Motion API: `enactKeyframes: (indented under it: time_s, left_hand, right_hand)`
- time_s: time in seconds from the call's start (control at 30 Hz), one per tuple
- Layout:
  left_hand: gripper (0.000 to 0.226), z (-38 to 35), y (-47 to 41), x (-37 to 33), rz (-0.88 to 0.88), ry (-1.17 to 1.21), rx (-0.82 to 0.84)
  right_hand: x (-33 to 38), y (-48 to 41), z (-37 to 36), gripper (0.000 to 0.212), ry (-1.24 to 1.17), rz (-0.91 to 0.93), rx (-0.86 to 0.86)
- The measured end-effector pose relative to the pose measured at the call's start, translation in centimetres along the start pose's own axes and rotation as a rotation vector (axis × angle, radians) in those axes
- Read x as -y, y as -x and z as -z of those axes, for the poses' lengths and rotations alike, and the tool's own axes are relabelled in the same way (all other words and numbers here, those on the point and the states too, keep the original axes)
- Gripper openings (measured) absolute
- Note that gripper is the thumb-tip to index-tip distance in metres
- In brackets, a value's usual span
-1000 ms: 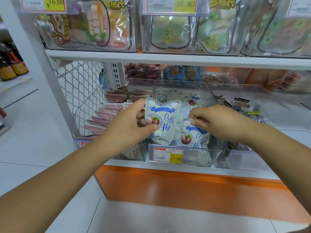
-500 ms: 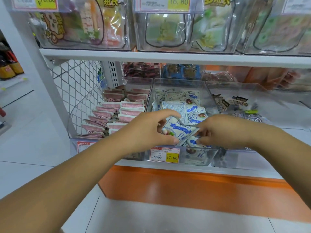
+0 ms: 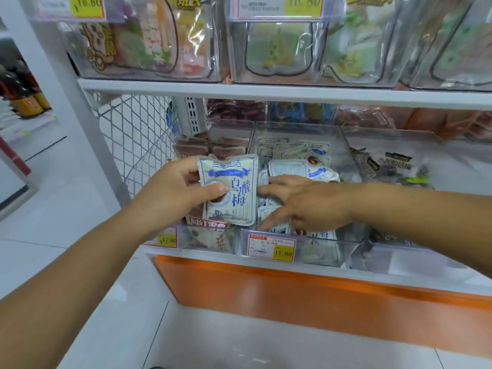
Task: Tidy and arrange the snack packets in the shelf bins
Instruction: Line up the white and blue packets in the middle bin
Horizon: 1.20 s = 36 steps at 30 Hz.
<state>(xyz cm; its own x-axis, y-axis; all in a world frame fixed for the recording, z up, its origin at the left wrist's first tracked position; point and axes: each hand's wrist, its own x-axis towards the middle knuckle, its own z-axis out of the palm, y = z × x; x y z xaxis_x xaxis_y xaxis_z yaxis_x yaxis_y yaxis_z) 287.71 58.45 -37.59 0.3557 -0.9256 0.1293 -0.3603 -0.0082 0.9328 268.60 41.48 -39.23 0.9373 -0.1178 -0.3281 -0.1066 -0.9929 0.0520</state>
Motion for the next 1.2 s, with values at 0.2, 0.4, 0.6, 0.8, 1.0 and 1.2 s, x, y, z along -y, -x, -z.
enactKeyframes:
  time_s: [0.2,0.4,0.6,0.8,1.0,1.2]
  left_hand:
    - [0.024,-0.2,-0.2,0.6,-0.011,0.024,0.046]
    - [0.018,-0.2,-0.6,0.8,-0.025,0.048,0.135]
    - [0.023,0.7,-0.6,1.7,0.036,0.144,0.120]
    - [0.028,0.9,-0.4,1.7,0.053,0.187,0.131]
    - [0.027,1.0,0.1,2.0,0.069,0.163,0.135]
    - [0.025,1.1,0.2,2.0,0.066,0.130,0.123]
  right_hand:
    - [-1.4,-1.2,-1.1,0.065,0.221,-0.006,-0.074]
    - [-3.1,-1.9,-1.5,0.070,0.317,-0.043,-0.204]
    - [-5.0,-2.2,0.1,0.067,0.288,-0.148,-0.156]
    - [-3.6,-0.8,0.0,0.094,0.523,-0.113,-0.343]
    - [-2.1,-0.9,-0.4,0.103,0.603,0.187,-0.433]
    - [-0.8,-0.1,1.2,0.095,0.172,-0.001,-0.050]
